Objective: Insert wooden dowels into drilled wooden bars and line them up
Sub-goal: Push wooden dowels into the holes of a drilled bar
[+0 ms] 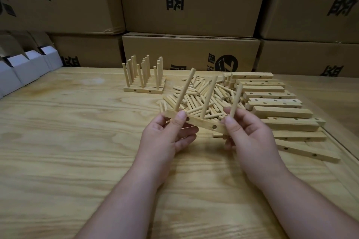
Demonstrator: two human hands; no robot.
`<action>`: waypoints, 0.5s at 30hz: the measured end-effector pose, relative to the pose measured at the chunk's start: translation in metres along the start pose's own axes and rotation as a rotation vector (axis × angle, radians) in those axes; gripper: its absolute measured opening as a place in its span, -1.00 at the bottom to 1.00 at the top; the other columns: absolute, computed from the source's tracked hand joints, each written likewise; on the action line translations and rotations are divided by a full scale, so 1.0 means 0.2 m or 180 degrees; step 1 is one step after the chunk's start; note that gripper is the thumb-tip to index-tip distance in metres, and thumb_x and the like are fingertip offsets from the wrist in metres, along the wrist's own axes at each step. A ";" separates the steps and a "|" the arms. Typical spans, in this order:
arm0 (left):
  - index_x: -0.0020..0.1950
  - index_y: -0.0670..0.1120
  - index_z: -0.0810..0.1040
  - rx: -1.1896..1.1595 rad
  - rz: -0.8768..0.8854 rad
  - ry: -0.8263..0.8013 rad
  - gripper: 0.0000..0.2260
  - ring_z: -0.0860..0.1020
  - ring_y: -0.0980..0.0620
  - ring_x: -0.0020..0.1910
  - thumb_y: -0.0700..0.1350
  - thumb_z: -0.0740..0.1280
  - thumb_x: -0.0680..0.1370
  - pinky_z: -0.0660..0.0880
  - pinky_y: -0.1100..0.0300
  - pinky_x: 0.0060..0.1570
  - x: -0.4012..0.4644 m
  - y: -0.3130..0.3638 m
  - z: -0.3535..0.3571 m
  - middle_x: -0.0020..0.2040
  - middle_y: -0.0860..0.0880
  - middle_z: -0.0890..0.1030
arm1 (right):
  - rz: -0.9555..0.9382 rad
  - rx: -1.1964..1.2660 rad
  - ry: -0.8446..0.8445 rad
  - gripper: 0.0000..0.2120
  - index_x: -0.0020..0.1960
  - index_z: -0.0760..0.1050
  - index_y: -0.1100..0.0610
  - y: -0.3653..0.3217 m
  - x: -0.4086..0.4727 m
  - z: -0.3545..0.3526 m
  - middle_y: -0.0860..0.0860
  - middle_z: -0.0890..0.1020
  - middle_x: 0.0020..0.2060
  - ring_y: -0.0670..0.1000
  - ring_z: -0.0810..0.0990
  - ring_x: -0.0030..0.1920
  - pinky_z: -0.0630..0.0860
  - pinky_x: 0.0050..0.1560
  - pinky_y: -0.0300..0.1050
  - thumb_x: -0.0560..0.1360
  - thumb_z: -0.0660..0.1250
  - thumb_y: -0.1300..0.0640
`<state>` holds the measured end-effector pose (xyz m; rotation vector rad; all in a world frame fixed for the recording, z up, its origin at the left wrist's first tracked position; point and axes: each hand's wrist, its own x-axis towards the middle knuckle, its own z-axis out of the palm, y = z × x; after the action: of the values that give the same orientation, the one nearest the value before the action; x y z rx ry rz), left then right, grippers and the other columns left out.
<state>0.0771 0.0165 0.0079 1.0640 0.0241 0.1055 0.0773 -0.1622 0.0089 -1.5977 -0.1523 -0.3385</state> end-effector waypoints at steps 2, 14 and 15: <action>0.11 -0.13 0.61 -0.0024 -0.0072 -0.0163 -0.64 0.72 -0.17 -0.04 0.03 0.50 0.40 0.65 0.07 -0.14 -0.01 0.00 0.00 -0.02 -0.14 0.72 | 0.0143 0.0182 -0.0025 -0.89 0.03 0.62 0.00 0.01 0.00 0.00 0.01 0.67 -0.20 -0.03 0.59 -0.33 0.52 -0.42 -0.19 0.60 0.34 0.15; -0.04 0.12 0.71 0.0794 0.0412 -0.0033 -0.74 0.63 0.01 -0.10 0.20 0.29 0.54 0.53 0.02 -0.06 -0.01 -0.03 0.02 -0.20 0.01 0.66 | -0.0126 -0.0210 -0.0071 -0.68 -0.19 0.50 0.06 0.02 -0.01 0.02 0.23 0.48 -0.32 0.03 0.38 -0.41 0.36 -0.41 -0.03 0.62 0.21 -0.10; -0.05 0.14 0.70 0.0830 0.0417 -0.0006 -0.75 0.63 0.02 -0.12 0.21 0.27 0.54 0.52 0.00 -0.02 -0.01 -0.04 0.03 -0.27 0.03 0.63 | -0.0108 -0.0164 -0.0067 -0.67 -0.20 0.48 0.07 0.02 -0.01 0.03 0.20 0.46 -0.36 0.00 0.37 -0.46 0.35 -0.46 -0.05 0.65 0.20 -0.07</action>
<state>0.0751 0.0077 0.0028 1.3261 -0.0344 0.2243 0.0766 -0.1563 0.0038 -1.6515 -0.1883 -0.3543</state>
